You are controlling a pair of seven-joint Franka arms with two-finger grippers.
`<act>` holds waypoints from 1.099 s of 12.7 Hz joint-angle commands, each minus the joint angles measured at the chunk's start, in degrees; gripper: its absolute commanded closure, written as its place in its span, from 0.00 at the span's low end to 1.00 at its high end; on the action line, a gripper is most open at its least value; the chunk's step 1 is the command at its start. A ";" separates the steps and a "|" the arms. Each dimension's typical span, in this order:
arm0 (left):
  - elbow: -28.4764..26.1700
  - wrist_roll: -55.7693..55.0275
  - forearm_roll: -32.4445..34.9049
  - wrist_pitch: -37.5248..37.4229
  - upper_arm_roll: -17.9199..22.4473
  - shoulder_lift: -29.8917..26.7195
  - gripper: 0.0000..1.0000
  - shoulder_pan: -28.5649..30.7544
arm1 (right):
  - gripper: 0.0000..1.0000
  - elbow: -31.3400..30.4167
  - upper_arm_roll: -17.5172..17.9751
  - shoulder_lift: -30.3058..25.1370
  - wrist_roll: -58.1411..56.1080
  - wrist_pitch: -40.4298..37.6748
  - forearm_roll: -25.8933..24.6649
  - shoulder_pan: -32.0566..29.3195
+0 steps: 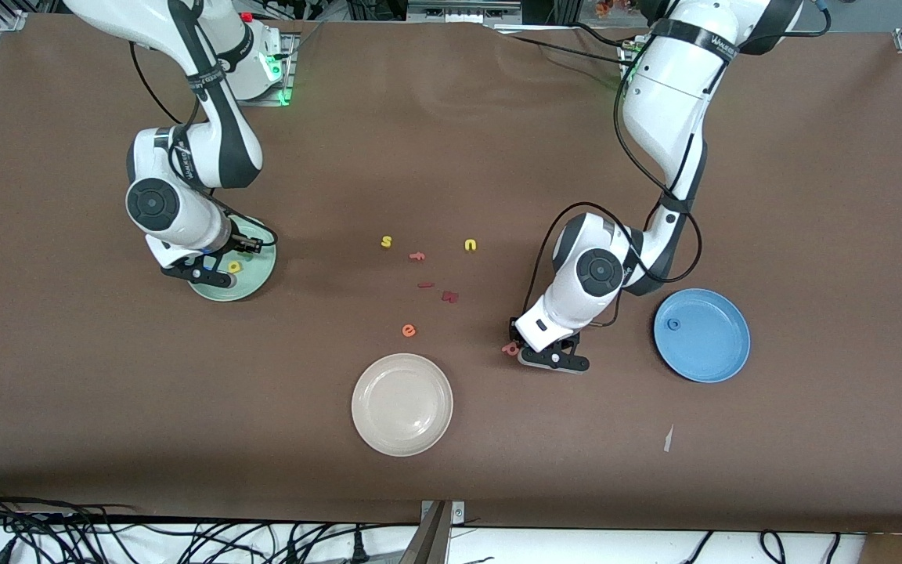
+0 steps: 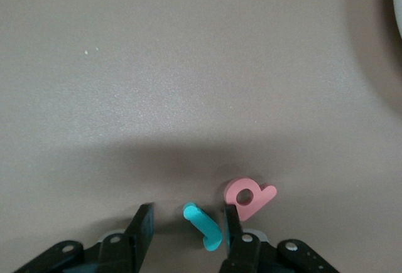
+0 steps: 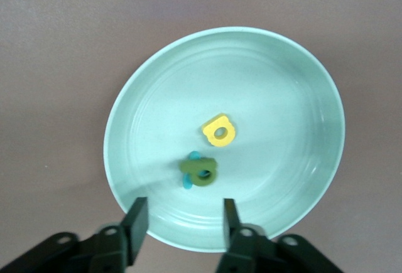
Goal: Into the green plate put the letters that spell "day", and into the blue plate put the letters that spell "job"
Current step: 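Carry the green d to the green plate and open the right gripper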
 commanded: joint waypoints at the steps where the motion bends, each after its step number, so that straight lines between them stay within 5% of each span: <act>1: 0.16 1.01 -0.87 -0.27 0.61 -0.19 0.47 -0.63 | 0.00 1.74 0.18 -1.11 -1.76 -1.06 0.20 0.59; 7: -0.28 0.66 -0.96 -0.19 0.61 -0.01 0.50 -1.51 | 0.00 15.34 1.59 -1.64 -3.60 -2.98 0.46 0.94; 9: -0.28 0.66 -1.05 -0.19 0.61 -0.01 0.52 -1.60 | 0.00 23.75 0.89 -2.25 -8.23 -16.26 0.63 0.77; 11: -0.28 0.84 -0.96 -0.19 0.61 -0.01 0.68 -1.60 | 0.00 34.75 1.50 -1.64 -11.07 -31.77 0.55 -2.29; 12: -0.28 0.84 -0.96 -0.19 0.61 0.07 0.73 -1.60 | 0.00 36.01 3.33 -2.25 -11.51 -32.60 0.72 -5.45; 14: -0.28 0.93 -0.96 -0.19 0.61 0.07 0.76 -1.60 | 0.00 36.55 12.44 -5.83 -14.05 -32.78 0.72 -16.31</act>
